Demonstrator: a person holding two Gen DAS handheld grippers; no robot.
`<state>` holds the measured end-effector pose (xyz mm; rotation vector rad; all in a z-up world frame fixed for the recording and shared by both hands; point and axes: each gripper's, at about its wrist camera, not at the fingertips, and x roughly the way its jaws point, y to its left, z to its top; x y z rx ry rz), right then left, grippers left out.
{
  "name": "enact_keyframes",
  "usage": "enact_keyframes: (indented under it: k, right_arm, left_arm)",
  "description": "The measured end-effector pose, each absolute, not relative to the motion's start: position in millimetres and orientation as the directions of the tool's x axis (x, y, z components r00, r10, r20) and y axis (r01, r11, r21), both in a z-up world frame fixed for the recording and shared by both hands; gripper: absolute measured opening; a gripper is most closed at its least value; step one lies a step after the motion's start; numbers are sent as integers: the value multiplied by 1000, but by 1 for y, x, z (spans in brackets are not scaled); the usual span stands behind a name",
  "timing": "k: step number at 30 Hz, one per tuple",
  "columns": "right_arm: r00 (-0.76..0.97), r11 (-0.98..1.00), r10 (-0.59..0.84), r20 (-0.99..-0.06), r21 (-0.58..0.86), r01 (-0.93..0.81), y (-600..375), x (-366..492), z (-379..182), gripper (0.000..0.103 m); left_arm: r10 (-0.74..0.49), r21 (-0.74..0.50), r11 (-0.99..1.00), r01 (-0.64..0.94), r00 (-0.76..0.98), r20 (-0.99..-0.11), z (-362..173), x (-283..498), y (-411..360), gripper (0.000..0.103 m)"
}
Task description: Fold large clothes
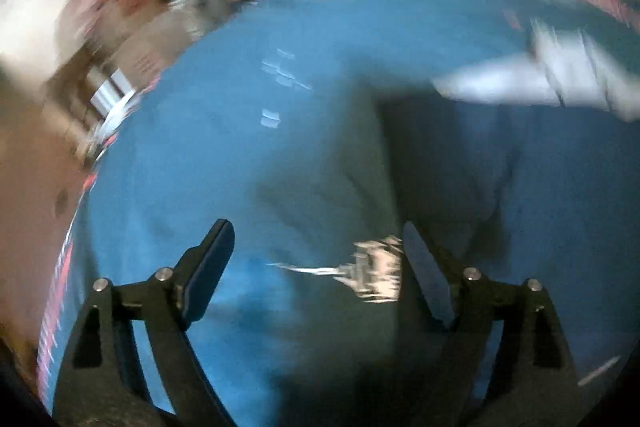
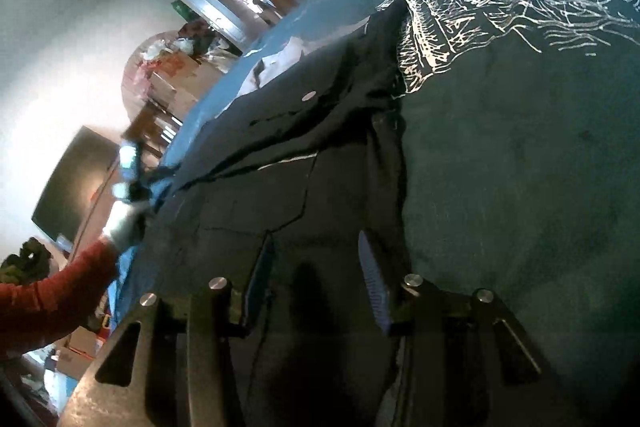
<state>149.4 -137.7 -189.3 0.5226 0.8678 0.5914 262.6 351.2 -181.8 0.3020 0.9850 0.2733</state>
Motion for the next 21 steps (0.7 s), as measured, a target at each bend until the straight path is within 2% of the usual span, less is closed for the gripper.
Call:
enact_keyframes:
  k: [1, 2, 3, 5, 7, 10, 14, 15, 17, 20, 21]
  right_arm:
    - [509, 721, 668, -542, 641, -263, -138, 150, -190, 46]
    - [510, 719, 670, -540, 642, -265, -138, 150, -190, 46]
    - [511, 718, 671, -537, 644, -266, -138, 150, -190, 46]
    - [511, 709, 679, -528, 653, -268, -139, 151, -191, 46]
    - [506, 694, 691, -516, 668, -268, -141, 153, -193, 46]
    - [499, 673, 709, -499, 691, -264, -143, 155, -195, 46]
    - [497, 669, 712, -496, 694, -265, -143, 157, -195, 46]
    - [497, 669, 712, -496, 695, -264, -143, 157, -195, 46]
    - [497, 668, 712, -495, 696, -264, -143, 157, -196, 46]
    - [496, 666, 714, -494, 698, -263, -143, 158, -196, 46]
    - [496, 665, 715, -493, 699, -263, -143, 159, -196, 46]
  left_arm:
    - [370, 367, 923, -114, 517, -771, -179, 256, 359, 94]
    - [433, 400, 899, -179, 499, -750, -172, 259, 366, 98]
    - [493, 427, 870, -247, 479, -727, -165, 261, 375, 93]
    - [497, 385, 867, -318, 482, -722, -147, 255, 385, 89]
    - [438, 325, 899, -295, 568, -697, -126, 261, 370, 86]
    - [328, 352, 930, -104, 667, -669, -118, 275, 322, 89]
    - [367, 464, 886, -2, 614, -699, -153, 317, 322, 89]
    - [415, 490, 871, -28, 578, -703, -162, 327, 332, 90]
    - [455, 486, 868, -104, 560, -692, -156, 330, 353, 101]
    - [565, 550, 813, -194, 493, -662, -152, 324, 393, 101]
    - [562, 529, 821, -217, 476, -677, -149, 320, 405, 101]
